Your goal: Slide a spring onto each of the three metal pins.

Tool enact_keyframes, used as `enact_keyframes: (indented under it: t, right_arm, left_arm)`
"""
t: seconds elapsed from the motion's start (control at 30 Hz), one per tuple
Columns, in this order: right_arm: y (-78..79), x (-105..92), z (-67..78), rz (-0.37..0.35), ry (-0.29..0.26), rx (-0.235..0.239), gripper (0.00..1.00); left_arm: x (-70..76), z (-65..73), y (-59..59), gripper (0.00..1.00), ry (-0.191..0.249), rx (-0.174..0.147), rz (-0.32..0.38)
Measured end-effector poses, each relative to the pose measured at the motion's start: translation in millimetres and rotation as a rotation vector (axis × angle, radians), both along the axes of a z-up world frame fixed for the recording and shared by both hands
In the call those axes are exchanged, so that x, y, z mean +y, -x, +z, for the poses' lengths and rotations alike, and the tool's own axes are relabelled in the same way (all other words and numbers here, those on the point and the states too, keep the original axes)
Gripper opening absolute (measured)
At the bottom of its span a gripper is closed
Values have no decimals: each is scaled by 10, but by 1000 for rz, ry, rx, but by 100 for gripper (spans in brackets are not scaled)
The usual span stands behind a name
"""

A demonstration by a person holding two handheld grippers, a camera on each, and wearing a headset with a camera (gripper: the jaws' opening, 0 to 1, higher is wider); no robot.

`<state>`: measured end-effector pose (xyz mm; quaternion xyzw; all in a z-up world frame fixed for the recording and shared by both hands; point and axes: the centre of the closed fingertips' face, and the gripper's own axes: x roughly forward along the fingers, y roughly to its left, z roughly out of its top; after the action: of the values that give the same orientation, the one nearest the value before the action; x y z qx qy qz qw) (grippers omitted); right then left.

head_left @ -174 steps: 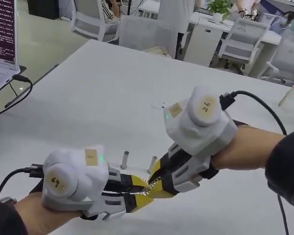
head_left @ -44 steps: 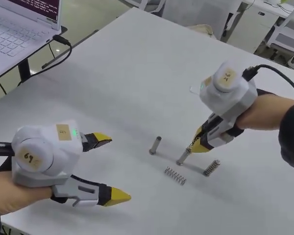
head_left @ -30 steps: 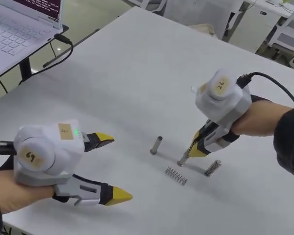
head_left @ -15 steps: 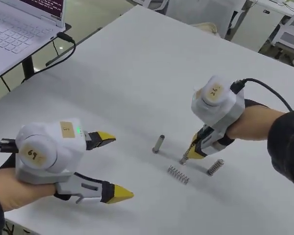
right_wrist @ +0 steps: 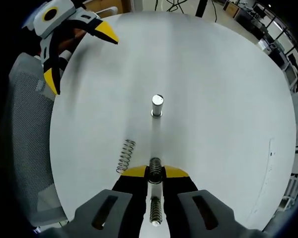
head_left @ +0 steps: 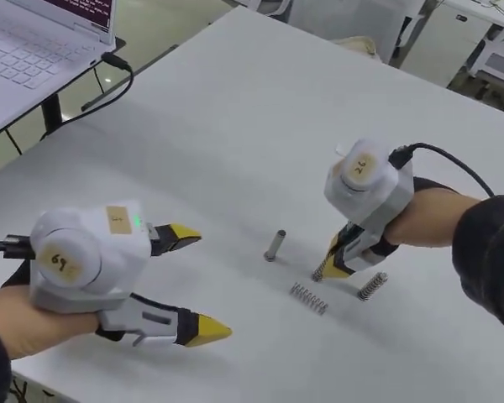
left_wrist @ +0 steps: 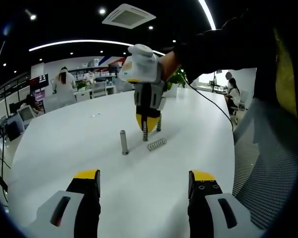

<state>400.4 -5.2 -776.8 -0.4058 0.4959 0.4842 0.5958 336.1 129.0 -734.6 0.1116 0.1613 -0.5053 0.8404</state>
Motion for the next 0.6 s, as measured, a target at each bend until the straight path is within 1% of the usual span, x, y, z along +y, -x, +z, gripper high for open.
enact_keyframes:
  t: [0.23,0.47,0.6]
  right_arm:
    - [4,-13,-28,1,2,2,9]
    - [3,-14,-39,-3,-8,6,9]
    - [5,-25,-41,-2,-7,4,12]
  left_arm:
    - [10,2,-2,68,0,1,1]
    - [15,0,-4,68,0,3,2]
    - [6,-1,0,67,0,4,-1]
